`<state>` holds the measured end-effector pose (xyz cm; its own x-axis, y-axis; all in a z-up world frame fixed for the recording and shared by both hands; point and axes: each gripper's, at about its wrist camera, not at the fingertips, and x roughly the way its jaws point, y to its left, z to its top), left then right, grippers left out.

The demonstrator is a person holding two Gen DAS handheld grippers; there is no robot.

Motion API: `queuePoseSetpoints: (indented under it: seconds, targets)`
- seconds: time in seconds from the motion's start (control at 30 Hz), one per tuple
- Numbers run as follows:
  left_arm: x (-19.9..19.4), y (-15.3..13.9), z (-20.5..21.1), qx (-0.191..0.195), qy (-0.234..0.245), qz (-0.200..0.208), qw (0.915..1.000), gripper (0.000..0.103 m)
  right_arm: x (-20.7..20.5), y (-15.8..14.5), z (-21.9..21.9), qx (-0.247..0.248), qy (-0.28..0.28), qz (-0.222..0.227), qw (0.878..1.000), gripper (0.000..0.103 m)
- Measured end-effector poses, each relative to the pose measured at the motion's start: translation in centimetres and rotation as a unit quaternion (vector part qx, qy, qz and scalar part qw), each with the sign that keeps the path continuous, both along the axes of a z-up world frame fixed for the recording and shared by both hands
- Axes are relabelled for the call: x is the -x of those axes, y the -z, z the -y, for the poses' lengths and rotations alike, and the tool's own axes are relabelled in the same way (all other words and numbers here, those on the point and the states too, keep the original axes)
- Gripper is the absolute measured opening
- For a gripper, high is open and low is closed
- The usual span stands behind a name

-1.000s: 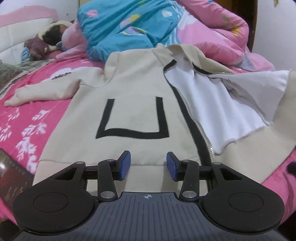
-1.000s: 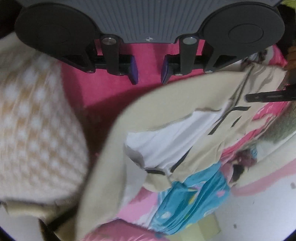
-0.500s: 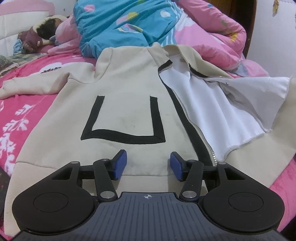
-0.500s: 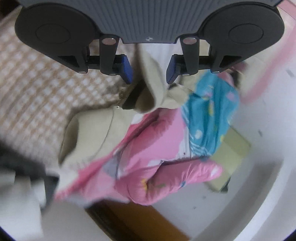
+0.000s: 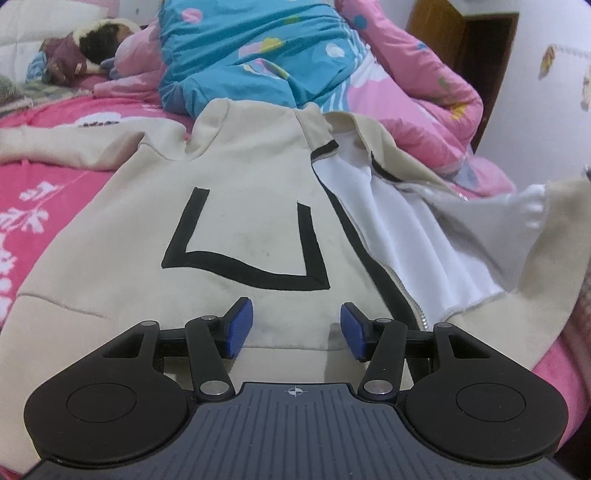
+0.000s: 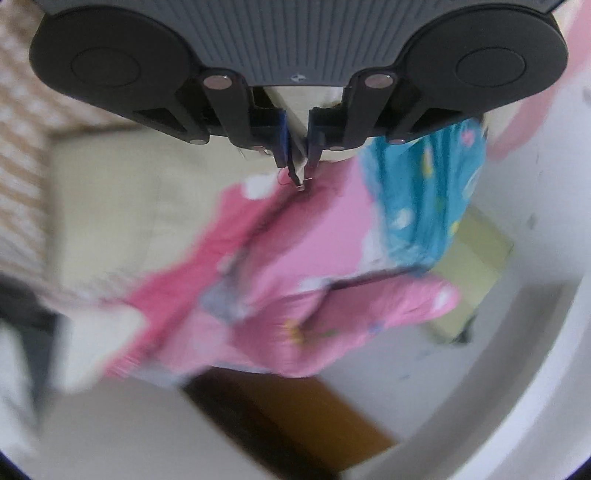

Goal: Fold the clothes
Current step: 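Open both grippers and release the hoodie hem and zipper edge, then grasp the zipper slider at the hoodie hem with the left gripper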

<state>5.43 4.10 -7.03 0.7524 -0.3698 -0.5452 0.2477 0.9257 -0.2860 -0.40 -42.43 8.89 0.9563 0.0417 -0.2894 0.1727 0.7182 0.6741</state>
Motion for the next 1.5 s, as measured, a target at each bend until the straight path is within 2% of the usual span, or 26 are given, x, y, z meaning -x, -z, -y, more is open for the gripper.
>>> queuePoseSetpoints:
  seconds: [0.07,0.1,0.13,0.17,0.23,0.33,0.4,0.47,0.5,0.53,0.57,0.63,0.7,0.83,0.9,0.93,1.0,1.07,1.13,1.17,1.23,1.3,1.4,1.43,1.5]
  targets:
    - [-0.2,0.0,-0.4,0.016,0.000,-0.005,0.9999,0.052,-1.0,-2.3,-4.3,0.082,-0.077,0.027,0.993,0.009]
    - [-0.3,0.0,-0.7,0.024,0.000,-0.007,0.9997,0.052,-1.5,-3.3,-7.2,0.134,-0.125,0.040,0.982,0.009]
    - [-0.4,0.0,-0.9,0.032,0.000,-0.010,0.9994,0.052,-1.7,-4.0,-10.4,0.192,-0.177,0.051,0.964,0.009]
    - [-0.4,0.1,-1.1,0.040,0.000,-0.013,0.9991,0.052,-1.5,-4.0,-13.7,0.247,-0.233,0.056,0.939,0.009]
    - [-0.6,0.1,-1.5,0.054,0.000,-0.018,0.9984,0.052,-0.7,-3.0,-19.9,0.345,-0.338,0.056,0.874,0.009]
    - [-0.7,0.2,-1.9,0.067,-0.002,-0.024,0.9974,0.051,1.0,1.7,-25.9,0.440,-0.437,0.013,0.785,0.009]
    - [-0.7,0.1,-2.0,0.072,-0.001,-0.025,0.9971,0.051,2.4,5.8,-28.4,0.489,-0.475,-0.025,0.731,0.009]
    - [-0.7,0.1,-2.1,0.074,0.000,-0.026,0.9969,0.051,3.3,9.6,-29.8,0.540,-0.485,-0.048,0.687,0.010]
    - [-0.7,0.0,-2.1,0.074,0.000,-0.027,0.9969,0.051,3.8,11.0,-30.3,0.562,-0.482,-0.052,0.670,0.010]
    - [-0.6,-0.1,-2.2,0.074,-0.001,-0.026,0.9969,0.051,4.2,12.2,-30.8,0.581,-0.477,-0.051,0.658,0.012]
    - [-0.5,-0.3,-2.3,0.074,-0.002,-0.024,0.9970,0.051,4.6,12.7,-31.2,0.592,-0.469,-0.047,0.654,0.013]
    - [-0.2,-0.8,-2.4,0.078,0.000,-0.018,0.9968,0.051,5.1,12.9,-31.6,0.598,-0.453,-0.039,0.661,0.015]
    - [0.2,-1.4,-2.5,0.092,0.012,-0.009,0.9956,0.052,5.4,12.7,-31.4,0.591,-0.443,-0.038,0.673,0.018]
    - [1.0,-2.5,-2.1,0.113,0.051,0.007,0.9922,0.052,8.4,11.5,-30.4,0.573,-0.449,-0.018,0.685,0.036]
    - [1.3,-2.9,-1.4,0.120,0.079,0.014,0.9896,0.052,9.8,11.3,-29.9,0.556,-0.460,-0.013,0.692,0.038]
    - [1.4,-3.1,-0.9,0.120,0.095,0.015,0.9881,0.052,10.3,11.1,-29.4,0.544,-0.460,-0.016,0.701,0.038]
    - [1.7,-3.5,0.5,0.108,0.132,0.016,0.9852,0.052,10.6,10.8,-28.1,0.518,-0.450,-0.028,0.727,0.038]
    - [2.0,-3.6,2.6,0.071,0.170,0.015,0.9828,0.052,10.4,10.4,-26.0,0.483,-0.418,-0.048,0.767,0.038]
    - [2.2,-3.3,4.9,0.008,0.175,0.012,0.9845,0.052,9.9,9.9,-23.2,0.431,-0.377,-0.068,0.817,0.038]
    - [2.1,-3.0,5.7,-0.016,0.172,0.009,0.9850,0.051,9.7,9.8,-22.1,0.413,-0.358,-0.072,0.835,0.038]
    - [1.8,-2.5,6.8,-0.041,0.160,0.000,0.9862,0.046,9.4,9.8,-20.5,0.389,-0.324,-0.075,0.859,0.038]
    - [1.4,-2.3,6.9,-0.033,0.144,-0.011,0.9890,0.038,9.2,9.8,-18.9,0.364,-0.289,-0.077,0.882,0.038]
    - [0.7,-2.3,6.6,-0.017,0.121,-0.034,0.9920,0.015,8.8,9.8,-16.4,0.326,-0.236,-0.080,0.912,0.038]
    - [0.5,-2.2,6.2,-0.002,0.112,-0.043,0.9928,0.010,8.7,9.8,-15.6,0.312,-0.218,-0.081,0.921,0.038]
    - [0.3,-2.0,4.8,0.044,0.092,-0.066,0.9926,0.008,8.5,9.8,-13.9,0.285,-0.181,-0.083,0.937,0.037]
